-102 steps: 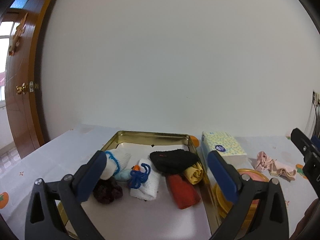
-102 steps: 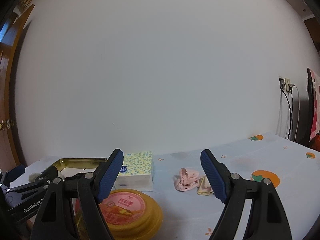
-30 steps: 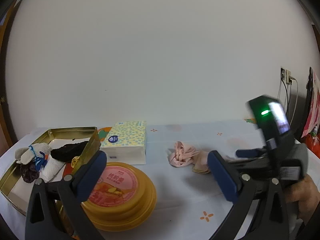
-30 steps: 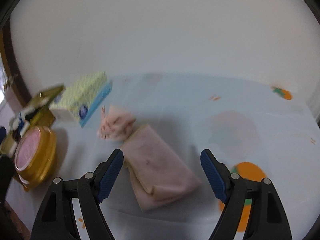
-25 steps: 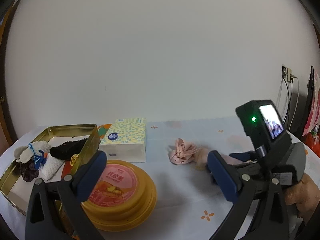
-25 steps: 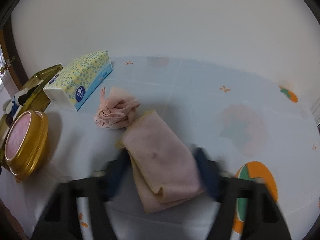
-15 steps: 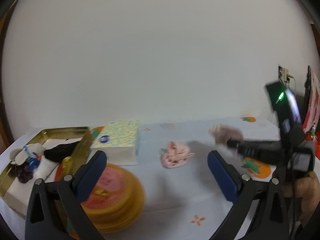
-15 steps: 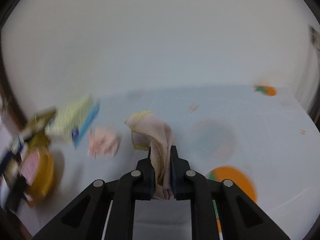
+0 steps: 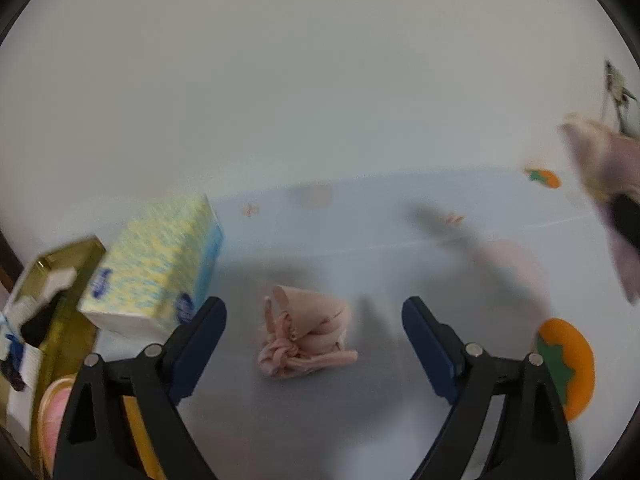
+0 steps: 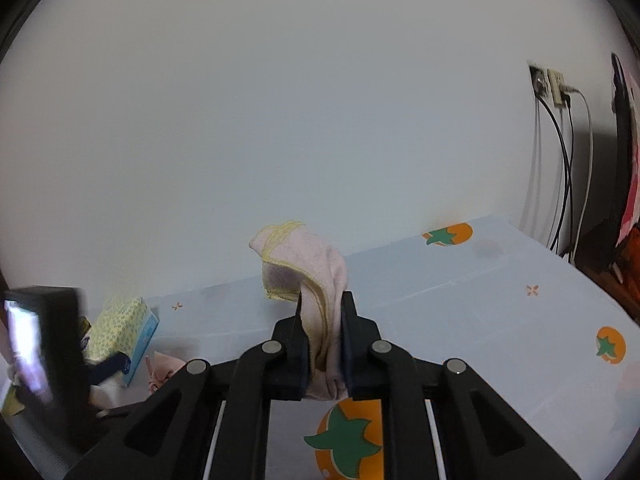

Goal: Organize soft objects
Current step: 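Grasp the pink cloth with the right tool while the left tool grasps the pink sock, then carry the pink sock and pink cloth over the gold tray with both tools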

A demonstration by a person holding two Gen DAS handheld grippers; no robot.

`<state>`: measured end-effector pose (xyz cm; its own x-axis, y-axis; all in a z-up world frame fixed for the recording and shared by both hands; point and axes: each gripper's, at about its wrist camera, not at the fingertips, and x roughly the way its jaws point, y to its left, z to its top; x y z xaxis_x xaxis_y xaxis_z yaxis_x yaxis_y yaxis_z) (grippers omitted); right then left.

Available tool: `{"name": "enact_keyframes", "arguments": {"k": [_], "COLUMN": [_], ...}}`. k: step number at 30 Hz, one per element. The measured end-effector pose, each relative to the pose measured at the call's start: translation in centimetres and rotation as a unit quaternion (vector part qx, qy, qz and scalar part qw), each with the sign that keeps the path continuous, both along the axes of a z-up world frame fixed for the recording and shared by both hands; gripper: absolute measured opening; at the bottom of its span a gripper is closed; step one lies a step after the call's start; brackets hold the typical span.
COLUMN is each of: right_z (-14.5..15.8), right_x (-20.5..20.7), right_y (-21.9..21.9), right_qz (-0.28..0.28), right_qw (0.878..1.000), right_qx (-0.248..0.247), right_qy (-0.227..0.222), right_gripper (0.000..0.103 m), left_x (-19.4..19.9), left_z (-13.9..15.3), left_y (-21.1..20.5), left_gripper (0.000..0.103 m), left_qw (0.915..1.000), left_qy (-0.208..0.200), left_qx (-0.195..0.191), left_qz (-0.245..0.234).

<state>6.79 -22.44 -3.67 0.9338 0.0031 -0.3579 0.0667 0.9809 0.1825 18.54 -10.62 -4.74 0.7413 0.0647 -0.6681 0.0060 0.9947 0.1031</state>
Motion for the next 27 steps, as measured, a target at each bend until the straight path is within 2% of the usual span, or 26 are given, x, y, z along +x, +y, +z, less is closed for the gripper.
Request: {"name": "enact_keyframes", "arguments": {"k": [4,6,8,9,10,11,12,14,16,19,21,24,27], "right_z": [0.0,-0.1,-0.3,-0.5,-0.7,-0.8,-1.0,-1.1,-1.1,-1.1,-1.2,-1.1,-0.8], "right_x": [0.1,0.1,0.2,0.3,0.4,0.5,0.8,1.0,1.2,1.0,0.7,0.2,-0.8], "right_y": [0.0,-0.1,-0.1,0.0,0.1,0.0,-0.2,-0.3,-0.6,-0.8,-0.8,-0.7,-0.1], "right_qz": [0.003,0.007,0.012,0.013,0.012,0.012,0.012,0.012,0.009,0.001,-0.001,-0.007,-0.017], "right_qw": [1.0,1.0,1.0,1.0,1.0,1.0,1.0,1.0,1.0,1.0,1.0,1.0,0.998], "right_qx": [0.004,0.008,0.01,0.009,0.005,0.002,0.001,0.002,0.004,0.0,-0.001,-0.01,-0.026], "right_qy": [0.003,0.006,0.01,0.012,0.015,0.017,0.02,0.022,0.02,0.008,-0.004,-0.025,-0.05], "right_gripper": [0.014,0.014,0.014,0.014,0.014,0.014,0.014,0.014,0.014,0.014,0.014,0.014,0.014], "left_x": [2.9,3.2,3.2,3.1,3.0,2.3,2.1,1.4,0.8,-1.0,-2.9,-5.9,-8.0], "left_z": [-2.1,-2.0,-2.0,-1.9,-1.7,-1.5,-1.5,-1.2,-1.0,0.3,1.5,2.8,3.7], "left_y": [1.2,2.5,2.5,2.7,3.1,3.5,3.8,4.6,5.1,6.3,6.7,6.6,6.1], "left_gripper": [0.083,0.08,0.078,0.073,0.056,0.049,0.047,0.032,0.027,0.027,0.027,0.027,0.027], "left_qw": [0.9956,0.9936,0.9934,0.9933,0.9927,0.9925,0.992,0.9906,0.9862,0.9854,0.9853,0.9854,0.9786], "left_qy": [0.086,0.084,0.082,0.079,0.075,0.072,0.071,0.069,0.063,0.007,-0.038,-0.096,-0.134], "left_qx": [-0.035,-0.075,-0.079,-0.084,-0.094,-0.099,-0.104,-0.118,-0.149,-0.165,-0.158,-0.127,-0.13], "left_qz": [0.01,0.012,0.012,0.012,0.008,0.006,0.002,-0.009,-0.035,-0.041,-0.051,-0.059,-0.087]}}
